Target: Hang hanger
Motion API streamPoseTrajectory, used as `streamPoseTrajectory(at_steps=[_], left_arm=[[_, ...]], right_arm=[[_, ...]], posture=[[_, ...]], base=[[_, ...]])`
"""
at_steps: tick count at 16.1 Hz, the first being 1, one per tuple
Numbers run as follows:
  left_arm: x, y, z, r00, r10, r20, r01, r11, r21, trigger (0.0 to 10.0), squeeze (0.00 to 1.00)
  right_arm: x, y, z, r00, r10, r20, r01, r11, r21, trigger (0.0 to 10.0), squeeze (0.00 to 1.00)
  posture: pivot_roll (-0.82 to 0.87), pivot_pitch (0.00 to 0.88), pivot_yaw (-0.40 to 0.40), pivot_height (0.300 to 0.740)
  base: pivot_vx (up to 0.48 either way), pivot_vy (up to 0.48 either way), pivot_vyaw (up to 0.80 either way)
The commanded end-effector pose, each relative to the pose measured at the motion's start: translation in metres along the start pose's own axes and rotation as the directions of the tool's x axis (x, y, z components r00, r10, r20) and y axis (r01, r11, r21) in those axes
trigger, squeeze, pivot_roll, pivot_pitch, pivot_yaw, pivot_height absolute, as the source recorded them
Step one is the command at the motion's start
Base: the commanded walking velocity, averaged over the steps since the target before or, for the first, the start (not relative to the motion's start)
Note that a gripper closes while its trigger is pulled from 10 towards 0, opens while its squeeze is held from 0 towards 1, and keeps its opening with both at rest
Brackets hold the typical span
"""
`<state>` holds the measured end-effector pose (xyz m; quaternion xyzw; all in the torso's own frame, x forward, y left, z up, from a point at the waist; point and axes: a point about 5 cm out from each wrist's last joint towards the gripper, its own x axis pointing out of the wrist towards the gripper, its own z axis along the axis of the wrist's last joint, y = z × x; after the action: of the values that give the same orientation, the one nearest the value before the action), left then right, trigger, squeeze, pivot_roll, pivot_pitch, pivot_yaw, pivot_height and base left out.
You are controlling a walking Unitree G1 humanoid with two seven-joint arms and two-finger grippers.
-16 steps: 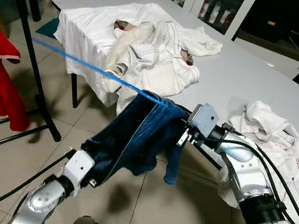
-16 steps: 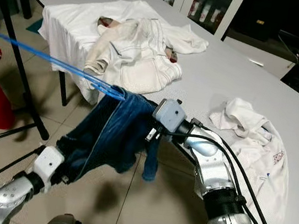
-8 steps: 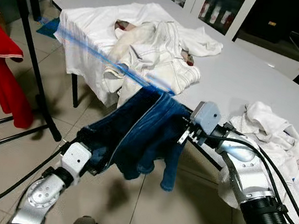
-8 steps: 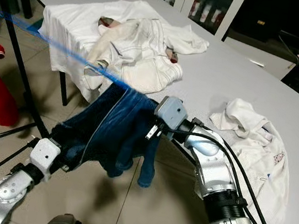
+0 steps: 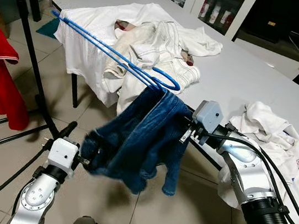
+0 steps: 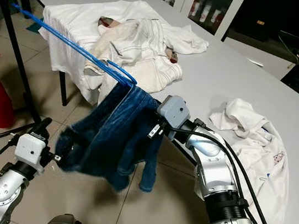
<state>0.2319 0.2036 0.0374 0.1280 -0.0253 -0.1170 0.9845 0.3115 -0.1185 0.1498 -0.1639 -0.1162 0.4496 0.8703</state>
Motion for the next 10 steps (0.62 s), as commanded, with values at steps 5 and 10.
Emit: streamPoseTrajectory(at_steps=[5, 10], left_arm=[[-0.007, -0.025, -0.021, 0.987, -0.102, -0.125, 0.083, 0.985, -0.150, 10.0, 0.00], [-0.005, -0.036, -0.035, 0.959, -0.186, -0.216, 0.129, 0.958, -0.256, 10.0, 0.00]], right_arm=[[-0.004, -0.011, 0.007, 0.999, -0.049, 0.018, 0.050, 0.998, -0.023, 0.0, 0.00], [-0.002, -0.008, 0.013, 0.999, -0.024, 0.038, 0.025, 0.999, -0.026, 0.0, 0.00]], posture=[[0.20, 0.010, -0.120, 0.710], [0.19, 0.009, -0.120, 0.710]], base=[[0.000, 0.000, 0.00], [0.000, 0.000, 0.00]])
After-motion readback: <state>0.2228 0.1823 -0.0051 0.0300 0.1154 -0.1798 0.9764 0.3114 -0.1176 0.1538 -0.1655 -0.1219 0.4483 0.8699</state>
